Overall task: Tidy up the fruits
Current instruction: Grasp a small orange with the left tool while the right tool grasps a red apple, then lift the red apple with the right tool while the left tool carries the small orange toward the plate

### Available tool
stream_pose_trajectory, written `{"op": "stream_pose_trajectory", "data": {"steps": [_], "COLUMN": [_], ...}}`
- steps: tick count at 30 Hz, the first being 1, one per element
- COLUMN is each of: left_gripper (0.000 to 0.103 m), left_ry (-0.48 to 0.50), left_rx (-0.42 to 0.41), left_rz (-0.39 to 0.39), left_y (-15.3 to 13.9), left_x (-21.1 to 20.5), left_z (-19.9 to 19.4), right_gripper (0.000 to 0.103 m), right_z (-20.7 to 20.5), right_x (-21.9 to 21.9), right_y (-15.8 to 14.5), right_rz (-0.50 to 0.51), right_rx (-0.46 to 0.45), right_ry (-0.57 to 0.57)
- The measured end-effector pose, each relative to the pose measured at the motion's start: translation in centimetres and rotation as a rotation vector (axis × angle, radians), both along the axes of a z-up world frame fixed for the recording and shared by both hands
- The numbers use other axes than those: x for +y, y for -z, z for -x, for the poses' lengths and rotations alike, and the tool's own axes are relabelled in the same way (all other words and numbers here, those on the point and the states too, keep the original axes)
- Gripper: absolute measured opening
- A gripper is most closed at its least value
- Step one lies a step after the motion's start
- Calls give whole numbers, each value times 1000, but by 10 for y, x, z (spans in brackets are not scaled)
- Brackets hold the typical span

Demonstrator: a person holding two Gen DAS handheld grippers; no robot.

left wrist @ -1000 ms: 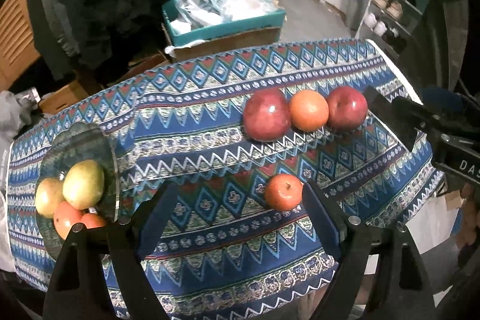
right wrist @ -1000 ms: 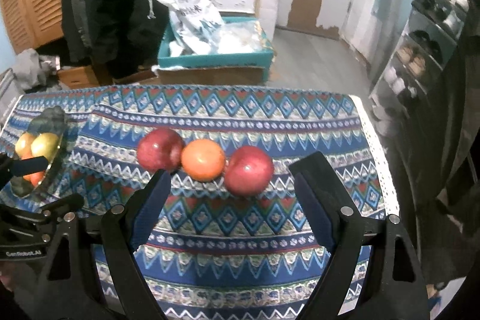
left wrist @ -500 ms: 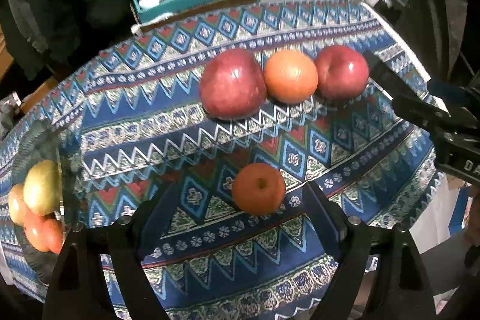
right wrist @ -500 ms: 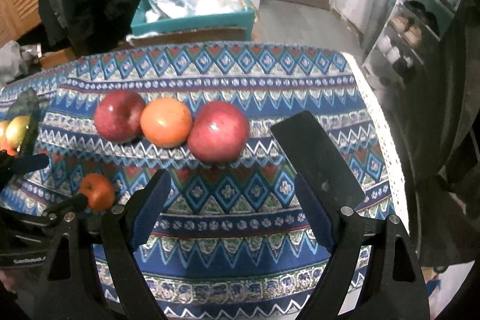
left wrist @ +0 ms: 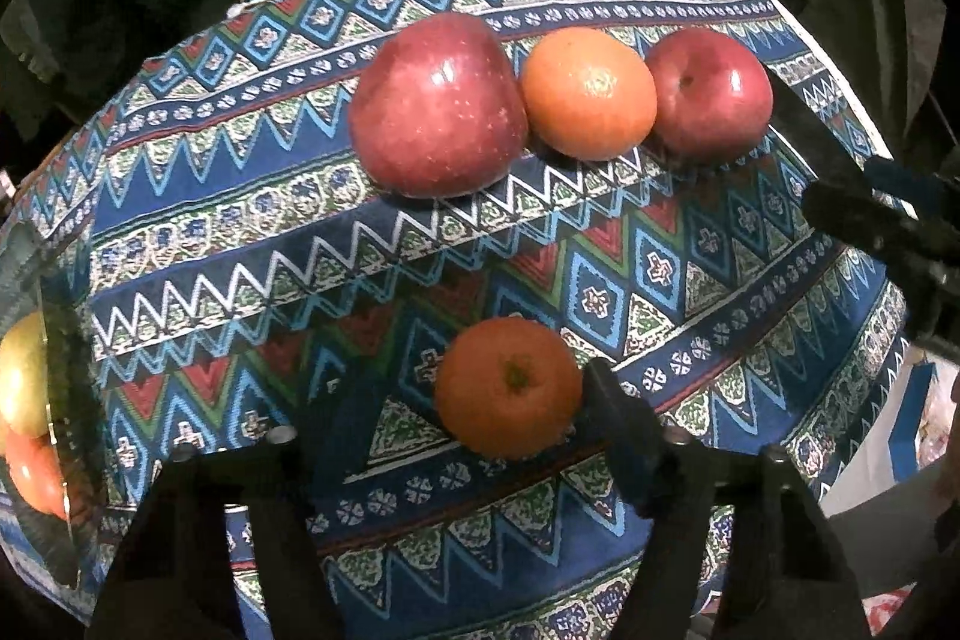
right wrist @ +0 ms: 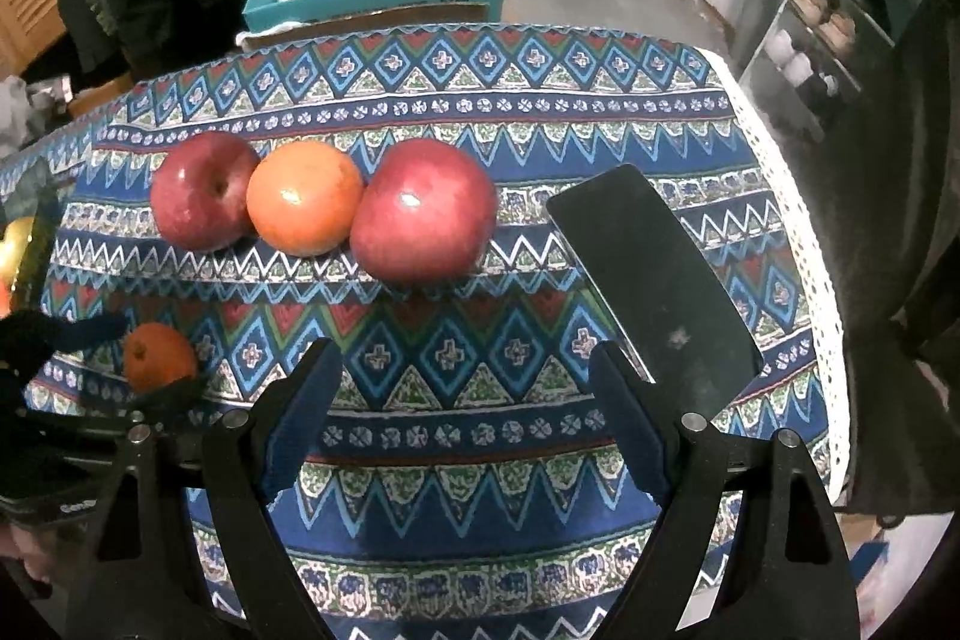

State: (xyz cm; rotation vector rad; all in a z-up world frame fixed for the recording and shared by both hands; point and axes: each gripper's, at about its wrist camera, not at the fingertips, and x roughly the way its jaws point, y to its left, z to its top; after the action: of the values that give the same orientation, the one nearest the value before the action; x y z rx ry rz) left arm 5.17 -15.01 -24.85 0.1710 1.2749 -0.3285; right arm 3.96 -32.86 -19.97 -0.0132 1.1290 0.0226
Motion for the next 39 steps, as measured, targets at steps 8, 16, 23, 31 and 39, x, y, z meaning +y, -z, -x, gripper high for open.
{"op": "stream_pose_trajectory", "data": {"steps": [8, 16, 23, 31, 39], "left_gripper": [46, 46, 46, 46, 46], "left_ry": [35, -21, -88, -152, -171], "left_rx": [-4, -72, -110, -125, -115], "left_rz": [18, 50, 94, 106, 112], "left_y": [1, -29, -49, -52, -50], "left_x": [-5, 11, 31, 53, 65], "left_z": [4, -9, -31, -51, -54], "right_gripper": [84, 84, 84, 84, 84], "right_z": [-15, -34, -55, -74, -83], "right_x": [-2, -1, -1, 0, 0], "right_y": [2, 1, 6, 24, 41], "right_rz": [-37, -69, -98, -116, -118], "right_rx": [-11, -26, -27, 11, 56], "right_ry": [4, 17, 35, 59, 81]}}
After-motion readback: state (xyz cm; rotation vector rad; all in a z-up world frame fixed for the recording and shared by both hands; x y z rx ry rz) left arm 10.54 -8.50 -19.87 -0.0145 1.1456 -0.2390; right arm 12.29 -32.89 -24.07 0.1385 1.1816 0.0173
